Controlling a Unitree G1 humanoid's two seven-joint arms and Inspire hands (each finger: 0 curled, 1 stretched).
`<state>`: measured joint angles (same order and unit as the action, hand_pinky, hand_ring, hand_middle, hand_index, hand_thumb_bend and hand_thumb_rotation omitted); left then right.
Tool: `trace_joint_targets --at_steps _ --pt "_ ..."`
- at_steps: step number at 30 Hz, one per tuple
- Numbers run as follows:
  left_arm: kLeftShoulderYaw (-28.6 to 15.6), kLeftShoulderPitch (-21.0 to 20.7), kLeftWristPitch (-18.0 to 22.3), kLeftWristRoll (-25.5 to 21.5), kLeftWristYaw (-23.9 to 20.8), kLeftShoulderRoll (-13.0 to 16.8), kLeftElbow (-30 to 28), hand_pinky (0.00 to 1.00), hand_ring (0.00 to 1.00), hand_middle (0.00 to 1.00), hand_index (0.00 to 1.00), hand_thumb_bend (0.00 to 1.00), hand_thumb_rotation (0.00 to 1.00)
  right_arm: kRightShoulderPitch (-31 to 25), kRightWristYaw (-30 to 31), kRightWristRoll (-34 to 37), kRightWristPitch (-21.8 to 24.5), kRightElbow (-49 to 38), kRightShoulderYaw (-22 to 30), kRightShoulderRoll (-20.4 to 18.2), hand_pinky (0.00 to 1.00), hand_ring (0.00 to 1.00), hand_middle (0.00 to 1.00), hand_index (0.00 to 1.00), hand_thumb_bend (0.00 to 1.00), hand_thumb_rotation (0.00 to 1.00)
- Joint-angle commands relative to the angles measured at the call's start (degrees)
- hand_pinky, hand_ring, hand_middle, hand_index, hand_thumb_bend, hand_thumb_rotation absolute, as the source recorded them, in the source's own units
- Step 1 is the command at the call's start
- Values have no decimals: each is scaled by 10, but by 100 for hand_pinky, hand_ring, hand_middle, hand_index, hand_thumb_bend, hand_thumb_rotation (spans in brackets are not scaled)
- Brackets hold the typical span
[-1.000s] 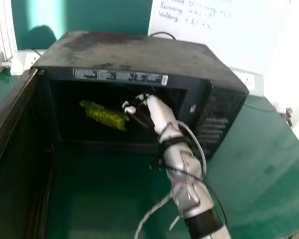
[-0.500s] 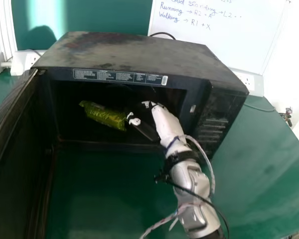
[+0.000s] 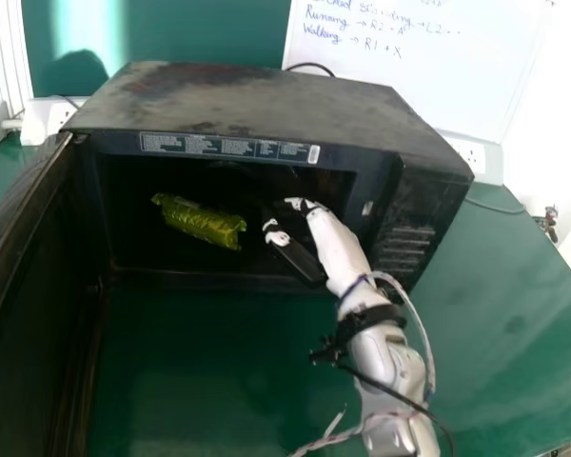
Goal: Put biscuit inside oven
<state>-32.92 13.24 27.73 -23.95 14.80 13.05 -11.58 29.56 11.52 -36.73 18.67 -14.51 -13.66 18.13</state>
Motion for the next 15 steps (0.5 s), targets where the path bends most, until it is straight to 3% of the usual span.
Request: trace_joint_targets --at_steps 1,4,7,15 --pt "-5 2 2 -8 0 3 1 100 91 93 100 100 100 -21 2 12 -11 -20 12 3 61 73 78 81 61 65" --pt "-6 0 2 -6 -1 5 5 99 91 93 99 100 100 -39 14 25 -8 -45 23 6 62 73 78 82 60 67" --pt "-7 -2 3 -5 0 6 8 99 91 93 99 100 100 -60 28 34 -14 -69 33 18 64 75 80 84 60 75" --pt "-8 -3 1 -8 2 9 11 100 91 93 99 100 100 -111 13 93 -97 -84 76 28 67 77 81 85 59 82"
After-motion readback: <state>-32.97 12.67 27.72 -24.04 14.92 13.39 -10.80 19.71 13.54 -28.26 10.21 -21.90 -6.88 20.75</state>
